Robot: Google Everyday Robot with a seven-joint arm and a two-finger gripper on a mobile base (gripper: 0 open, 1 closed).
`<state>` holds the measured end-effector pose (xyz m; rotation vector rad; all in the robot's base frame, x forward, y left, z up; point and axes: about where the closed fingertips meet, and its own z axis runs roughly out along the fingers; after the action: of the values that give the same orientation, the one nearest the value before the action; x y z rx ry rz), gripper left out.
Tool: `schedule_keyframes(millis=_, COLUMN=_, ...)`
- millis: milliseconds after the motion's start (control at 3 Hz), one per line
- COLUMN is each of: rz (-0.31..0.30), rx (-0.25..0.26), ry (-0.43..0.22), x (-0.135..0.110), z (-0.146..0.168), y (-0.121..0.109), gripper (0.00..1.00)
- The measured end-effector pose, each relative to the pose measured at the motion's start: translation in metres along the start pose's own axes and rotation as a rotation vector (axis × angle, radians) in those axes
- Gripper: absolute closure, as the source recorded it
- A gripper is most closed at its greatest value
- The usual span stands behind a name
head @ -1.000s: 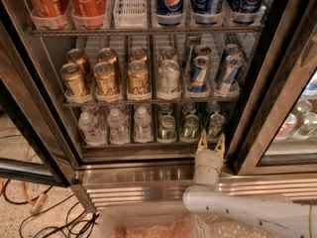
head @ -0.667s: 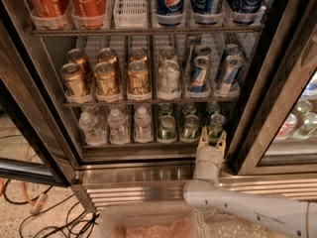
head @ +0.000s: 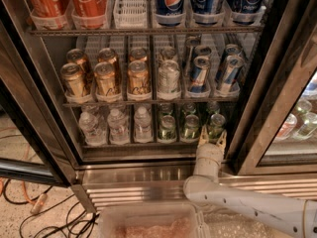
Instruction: Pick green can from bottom shelf of fridge
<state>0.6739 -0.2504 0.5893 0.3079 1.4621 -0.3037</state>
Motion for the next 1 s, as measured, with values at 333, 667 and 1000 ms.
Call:
schedule_keyframes(millis=333, rz=0.004, rx=0.01, ry=0.006, x=0.0028, z=0.0084, y=-0.001, gripper=0.41)
schedule_keyframes(millis=667, rz=0.005, rx=0.016, ry=0.011, x=0.0048, z=0.0146, y=-0.0015, gripper=0.46)
schedule_keyframes(millis=1000, rz=0.005, rx=0.016, ry=0.011, x=0.0047, z=0.0141, y=-0.0014, gripper=0.65)
